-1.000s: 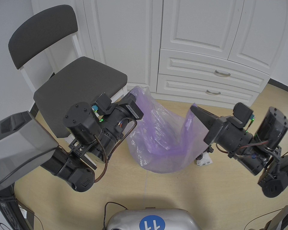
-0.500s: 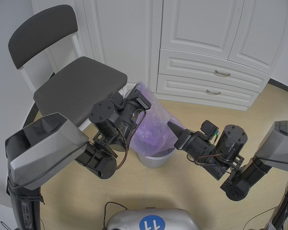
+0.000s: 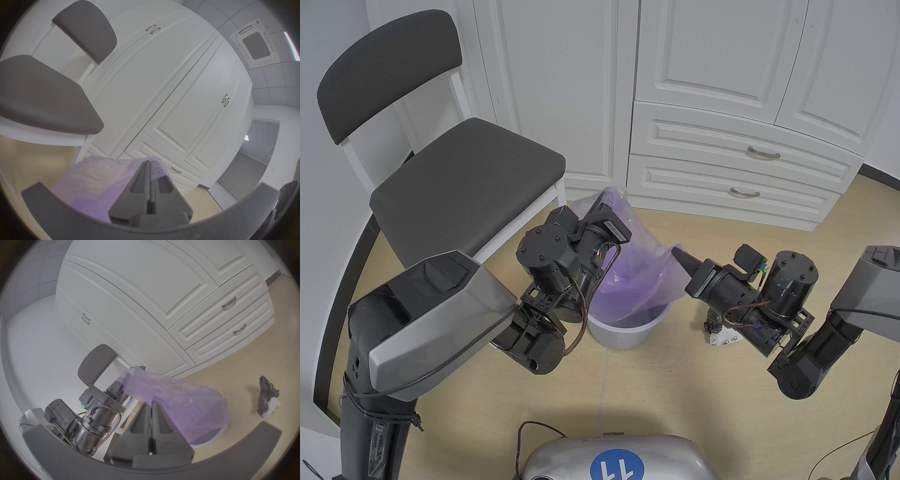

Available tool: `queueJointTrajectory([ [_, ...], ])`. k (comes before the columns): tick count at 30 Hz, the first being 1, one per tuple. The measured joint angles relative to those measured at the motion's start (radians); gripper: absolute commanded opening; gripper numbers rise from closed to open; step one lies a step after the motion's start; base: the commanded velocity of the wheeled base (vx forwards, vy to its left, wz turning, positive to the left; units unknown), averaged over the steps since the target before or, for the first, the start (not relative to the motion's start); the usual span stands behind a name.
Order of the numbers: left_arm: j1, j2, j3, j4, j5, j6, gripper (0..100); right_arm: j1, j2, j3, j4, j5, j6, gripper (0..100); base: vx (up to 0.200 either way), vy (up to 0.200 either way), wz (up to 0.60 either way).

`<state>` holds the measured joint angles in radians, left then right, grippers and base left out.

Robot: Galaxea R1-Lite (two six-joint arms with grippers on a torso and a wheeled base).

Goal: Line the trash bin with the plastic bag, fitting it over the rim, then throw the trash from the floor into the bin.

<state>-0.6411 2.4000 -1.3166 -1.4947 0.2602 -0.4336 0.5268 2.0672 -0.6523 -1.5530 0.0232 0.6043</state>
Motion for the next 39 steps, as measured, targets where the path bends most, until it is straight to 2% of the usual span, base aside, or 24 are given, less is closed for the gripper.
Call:
queueJointTrajectory([
  [7,-0.024,0.042,-0.044,0.033,-0.003,-0.037,0,-0.094,-0.037,0.054,0.0,0.12,0.0,0,0.0,0.0,0.0],
  [18,-0.042,0.156,-0.238,0.189,-0.008,-0.053,0,-0.219,-0.047,0.086,0.0,0.225,0.009,0,0.0,0.0,0.0],
  [26,-0.044,0.232,-0.404,0.341,-0.017,-0.054,0,-0.267,-0.029,0.091,0.0,0.263,0.016,0,0.0,0.0,0.0],
  [31,-0.043,0.296,-0.563,0.47,-0.042,-0.058,0,-0.283,-0.024,0.098,0.0,0.28,0.017,0,0.0,0.0,0.0],
  [35,-0.043,0.357,-0.648,0.561,-0.097,-0.08,0,-0.288,-0.024,0.104,0.0,0.286,0.017,0,0.0,0.0,0.0],
  [39,-0.04,0.397,-0.675,0.56,-0.148,-0.14,0,-0.276,-0.033,0.119,0.0,0.288,0.017,0,0.0,0.0,0.0],
])
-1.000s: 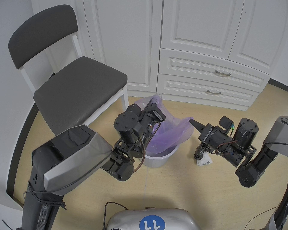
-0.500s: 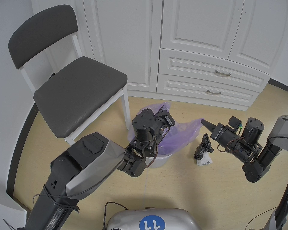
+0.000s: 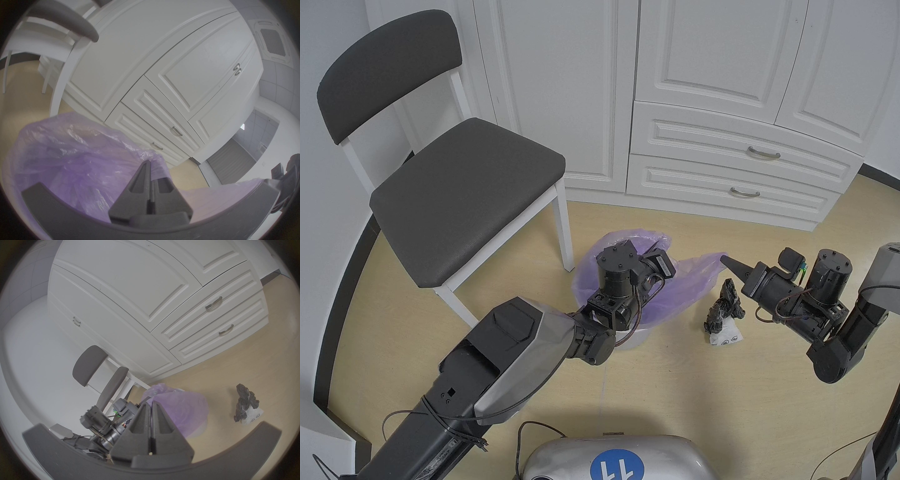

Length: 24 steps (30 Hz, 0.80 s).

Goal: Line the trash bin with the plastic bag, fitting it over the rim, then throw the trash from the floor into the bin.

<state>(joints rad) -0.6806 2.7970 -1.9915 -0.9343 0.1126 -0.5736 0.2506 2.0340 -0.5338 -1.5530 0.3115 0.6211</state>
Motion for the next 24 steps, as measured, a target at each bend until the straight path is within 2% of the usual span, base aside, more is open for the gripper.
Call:
queueJointTrajectory([
  [5,0.004,0.021,-0.007,-0.01,-0.033,-0.02,0,0.033,-0.02,0.022,0.0,0.0,-0.005,0,0.0,0.0,0.0],
  [12,0.02,0.054,-0.008,-0.072,-0.072,-0.052,0,0.147,-0.03,0.042,0.0,-0.032,-0.027,0,0.0,0.0,0.0],
  [17,0.06,0.067,-0.008,-0.102,-0.057,-0.057,0,0.179,0.005,0.013,0.001,-0.043,-0.036,0,0.0,0.0,0.0],
  [24,0.12,0.046,0.013,-0.122,-0.004,-0.057,0,0.187,0.074,-0.116,0.0,-0.041,-0.052,0,0.0,0.0,0.0],
])
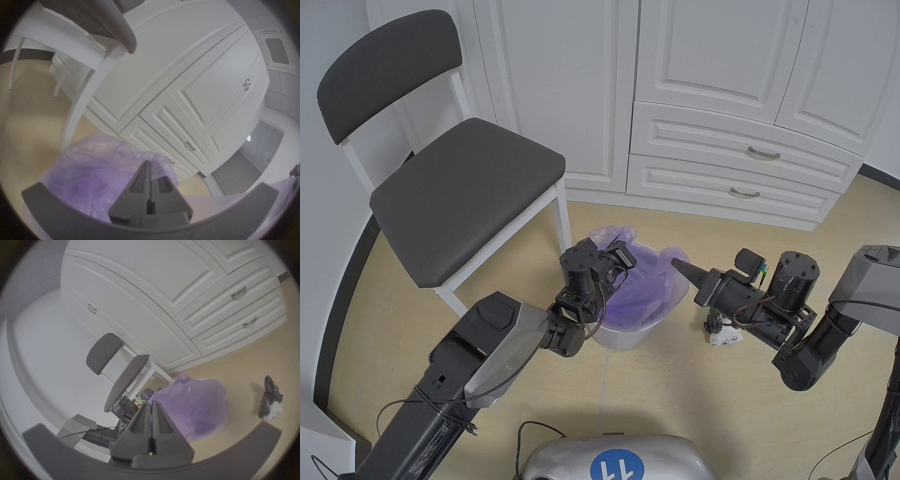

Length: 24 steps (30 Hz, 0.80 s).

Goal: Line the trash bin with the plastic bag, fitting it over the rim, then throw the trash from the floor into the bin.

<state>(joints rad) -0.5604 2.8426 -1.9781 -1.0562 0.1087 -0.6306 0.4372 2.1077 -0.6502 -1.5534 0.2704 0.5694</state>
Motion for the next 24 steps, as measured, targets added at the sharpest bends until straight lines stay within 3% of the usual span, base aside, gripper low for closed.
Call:
queueJointTrajectory([
  [13,0.06,-0.139,0.324,-0.218,0.014,0.001,0,-0.003,0.136,-0.288,0.043,0.039,-0.003,0,0.0,0.0,0.0],
  [24,0.063,-0.278,0.603,-0.435,0.016,0.004,0,0.089,0.279,-0.564,0.202,0.044,0.002,0,0.0,0.0,0.0],
])
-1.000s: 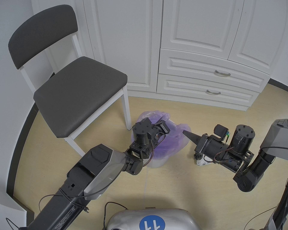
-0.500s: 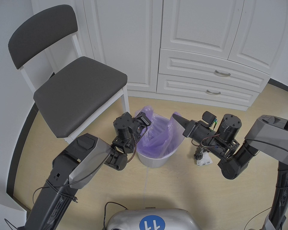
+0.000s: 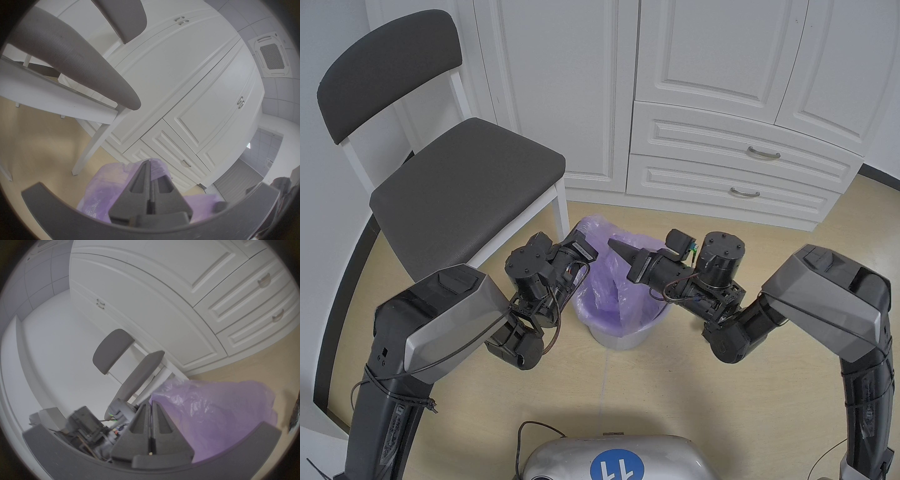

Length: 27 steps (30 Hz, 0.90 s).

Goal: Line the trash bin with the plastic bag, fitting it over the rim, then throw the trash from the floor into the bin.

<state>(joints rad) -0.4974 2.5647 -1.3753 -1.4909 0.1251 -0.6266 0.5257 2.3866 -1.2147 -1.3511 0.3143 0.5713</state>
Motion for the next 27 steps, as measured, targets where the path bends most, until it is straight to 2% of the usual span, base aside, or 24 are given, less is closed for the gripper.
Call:
queueJointTrajectory([
  [9,-0.003,-0.018,0.054,-0.017,-0.001,0.012,0,0.009,0.141,-0.137,0.017,0.013,0.0,0,0.0,0.0,0.0],
  [19,-0.003,0.001,0.052,-0.016,0.001,0.017,0,-0.031,0.288,-0.299,0.018,0.114,0.004,0,0.0,0.0,0.0],
  [27,-0.002,0.076,-0.035,0.036,-0.006,0.054,0,-0.082,0.41,-0.408,0.021,0.2,0.005,0,0.0,0.0,0.0],
])
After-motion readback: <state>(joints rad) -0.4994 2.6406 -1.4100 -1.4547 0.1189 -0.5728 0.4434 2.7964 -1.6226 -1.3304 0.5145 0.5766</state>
